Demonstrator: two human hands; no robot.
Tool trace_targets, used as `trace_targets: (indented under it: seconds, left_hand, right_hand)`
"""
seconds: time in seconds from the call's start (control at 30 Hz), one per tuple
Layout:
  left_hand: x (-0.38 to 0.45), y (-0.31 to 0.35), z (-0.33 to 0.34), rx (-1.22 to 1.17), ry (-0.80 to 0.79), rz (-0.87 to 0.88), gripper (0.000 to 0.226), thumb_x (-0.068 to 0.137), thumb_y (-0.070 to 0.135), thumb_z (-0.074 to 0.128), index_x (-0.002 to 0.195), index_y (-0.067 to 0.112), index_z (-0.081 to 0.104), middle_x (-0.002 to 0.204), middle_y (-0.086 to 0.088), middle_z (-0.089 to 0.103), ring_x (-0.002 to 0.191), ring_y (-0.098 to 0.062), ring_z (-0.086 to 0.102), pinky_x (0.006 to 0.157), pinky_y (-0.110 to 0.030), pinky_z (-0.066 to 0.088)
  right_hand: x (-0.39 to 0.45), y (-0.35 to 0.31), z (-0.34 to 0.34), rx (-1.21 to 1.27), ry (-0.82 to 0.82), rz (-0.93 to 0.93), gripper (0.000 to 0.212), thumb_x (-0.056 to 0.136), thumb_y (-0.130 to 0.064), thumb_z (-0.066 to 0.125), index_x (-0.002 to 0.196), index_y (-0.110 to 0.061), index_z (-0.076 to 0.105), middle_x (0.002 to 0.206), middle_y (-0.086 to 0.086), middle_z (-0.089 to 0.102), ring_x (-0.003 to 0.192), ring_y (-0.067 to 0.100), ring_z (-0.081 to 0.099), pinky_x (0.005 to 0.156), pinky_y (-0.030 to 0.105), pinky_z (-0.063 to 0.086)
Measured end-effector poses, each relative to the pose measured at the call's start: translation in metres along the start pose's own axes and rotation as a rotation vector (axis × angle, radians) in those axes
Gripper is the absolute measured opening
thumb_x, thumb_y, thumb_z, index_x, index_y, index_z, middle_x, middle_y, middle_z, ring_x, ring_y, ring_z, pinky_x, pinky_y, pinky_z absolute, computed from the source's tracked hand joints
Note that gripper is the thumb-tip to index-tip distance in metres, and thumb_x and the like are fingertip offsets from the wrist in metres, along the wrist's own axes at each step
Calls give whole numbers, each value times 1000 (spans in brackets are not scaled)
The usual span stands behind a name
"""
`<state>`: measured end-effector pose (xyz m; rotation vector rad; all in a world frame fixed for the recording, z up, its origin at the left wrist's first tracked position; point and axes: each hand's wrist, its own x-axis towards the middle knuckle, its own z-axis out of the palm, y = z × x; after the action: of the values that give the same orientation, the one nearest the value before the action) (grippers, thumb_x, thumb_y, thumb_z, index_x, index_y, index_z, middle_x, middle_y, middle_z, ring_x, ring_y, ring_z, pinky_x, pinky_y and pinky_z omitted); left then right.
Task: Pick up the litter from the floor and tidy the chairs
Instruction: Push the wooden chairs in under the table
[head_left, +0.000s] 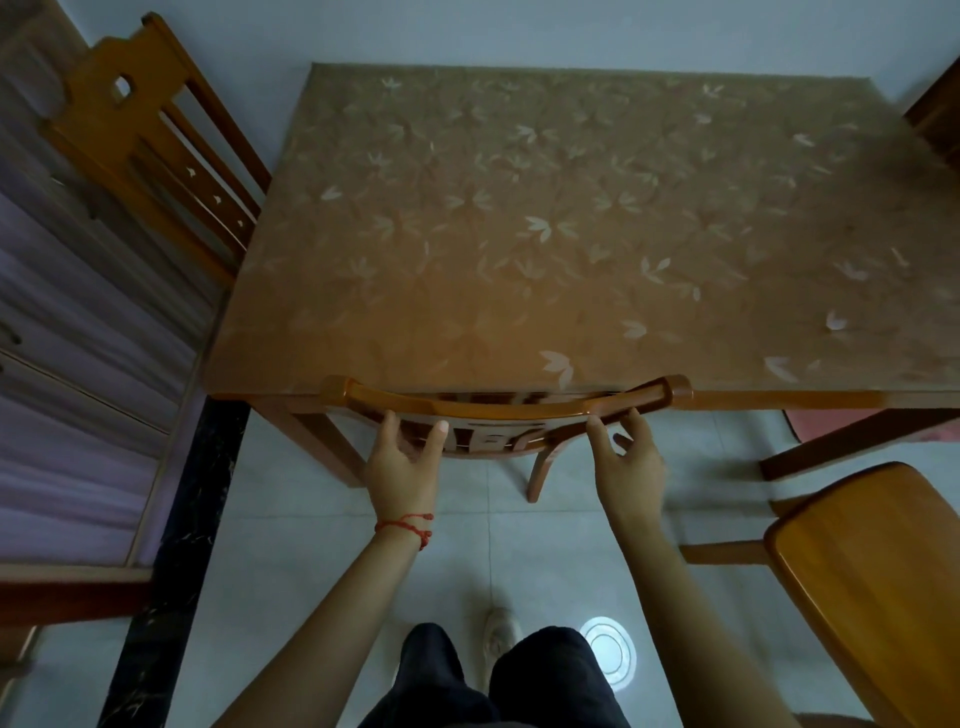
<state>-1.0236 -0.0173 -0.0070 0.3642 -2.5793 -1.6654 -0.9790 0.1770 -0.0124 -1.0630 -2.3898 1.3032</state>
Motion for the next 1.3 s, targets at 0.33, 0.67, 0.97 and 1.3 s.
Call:
trace_targets:
  seconds: [0.33, 0.67, 0.97, 1.3]
  left_hand:
    - [-3, -34, -29, 795, -655, 803, 58, 81, 46, 38, 115, 5, 63, 121, -14, 61, 113, -36, 55, 95, -53, 33]
    - [-53, -15, -19, 830, -936, 1307, 57, 79, 45, 37, 108, 5, 66, 113, -14, 65, 107, -32, 60, 88, -52, 44]
    - [-170, 0, 22, 746, -1087, 1637, 52, 74, 43, 52, 101, 2, 69, 104, -17, 68, 94, -34, 65, 75, -52, 51]
    - [-383, -17, 62, 520, -1254, 1859, 54, 72, 36, 74, 109, -3, 64, 110, -21, 64, 102, -39, 61, 81, -52, 50]
  right_hand:
    - [-91, 44, -26, -549, 95, -13, 61, 90, -44, 48, 138, -7, 36, 145, 13, 35, 133, 28, 30, 105, 42, 28]
    - [-225, 94, -60, -572, 308, 287, 62, 89, -45, 49, 136, -7, 38, 143, 15, 38, 132, 31, 32, 106, 46, 26]
    - [-351, 157, -131, -526, 565, 512, 58, 87, -35, 58, 133, -1, 43, 139, 20, 43, 129, 35, 37, 104, 46, 28]
    - [-511, 266, -227, -536, 683, 746, 55, 80, -27, 69, 123, 2, 52, 126, 23, 54, 117, 40, 49, 94, 50, 39]
